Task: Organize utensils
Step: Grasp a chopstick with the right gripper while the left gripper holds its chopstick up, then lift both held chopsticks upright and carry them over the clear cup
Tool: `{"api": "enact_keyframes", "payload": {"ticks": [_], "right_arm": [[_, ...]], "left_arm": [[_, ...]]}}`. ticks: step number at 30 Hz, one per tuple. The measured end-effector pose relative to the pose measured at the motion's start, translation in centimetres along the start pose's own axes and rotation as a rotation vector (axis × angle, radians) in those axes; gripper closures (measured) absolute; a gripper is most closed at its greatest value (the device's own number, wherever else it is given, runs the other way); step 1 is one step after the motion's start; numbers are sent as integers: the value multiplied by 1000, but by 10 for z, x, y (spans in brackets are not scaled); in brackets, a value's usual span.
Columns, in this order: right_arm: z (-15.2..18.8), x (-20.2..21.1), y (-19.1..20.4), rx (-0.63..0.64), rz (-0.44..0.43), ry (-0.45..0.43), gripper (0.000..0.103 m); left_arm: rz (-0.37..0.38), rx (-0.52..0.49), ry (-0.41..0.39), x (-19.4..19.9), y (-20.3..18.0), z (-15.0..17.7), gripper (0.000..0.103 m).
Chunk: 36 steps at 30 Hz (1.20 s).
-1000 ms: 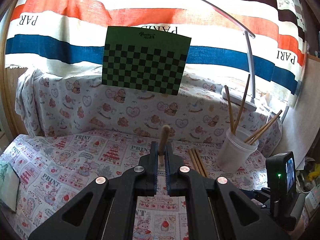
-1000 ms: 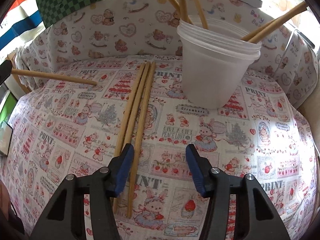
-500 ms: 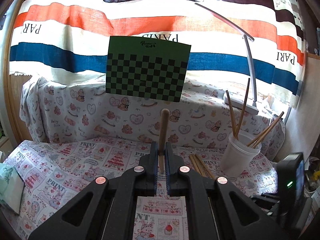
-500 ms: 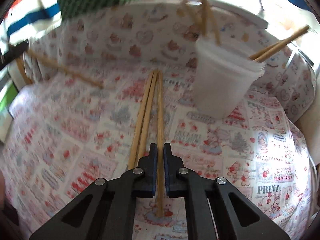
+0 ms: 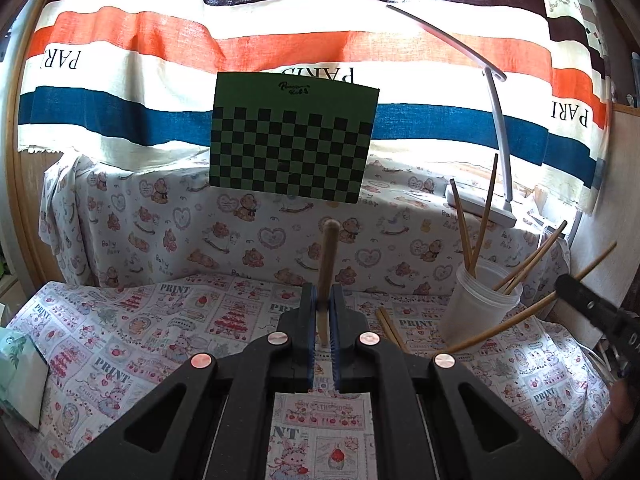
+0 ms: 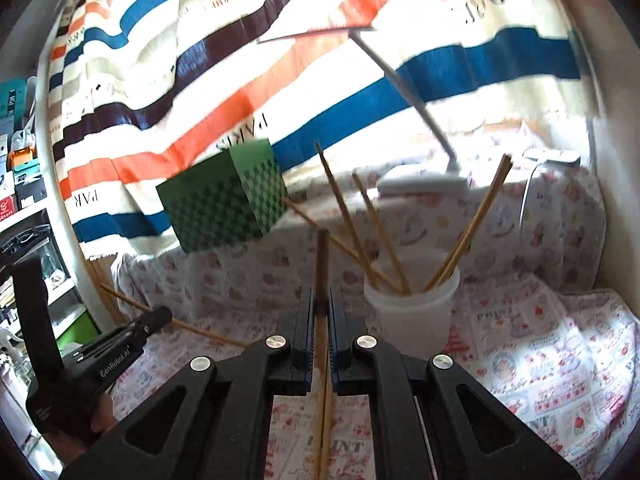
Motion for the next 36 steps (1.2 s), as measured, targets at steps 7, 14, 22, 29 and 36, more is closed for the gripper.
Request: {"api": "enact_keyframes", "payload": {"ticks": [7,14,22,29,36], "right_arm": [[-19,27,5,-5,-5,-111,96],[-13,18,3,27,32,-67,95],[0,5,8,6,-15,13,95],[4,9,25,91,-15,-11,95],[20,-8,27,71,-58,93,95]], "left_arm": [[47,-28,-37,10,-10,-4,98],[53,-55,-26,9,-14,-5,98],[44,-80,27,-6,-18,6,97],[16,-111,47,-14,-21,14,96],[38,-36,56,-15,-9,11,97]]}}
Point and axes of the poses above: each gripper's, at about its wrist camera, not at the fingertips, and x roughly against the way its jaws point, y to its left, z to its underside, the point moved 10 cm from there along -x, roughly the way its jaws point, and after that the axes turned 2 degrees about -x, right-handed, at the moved point
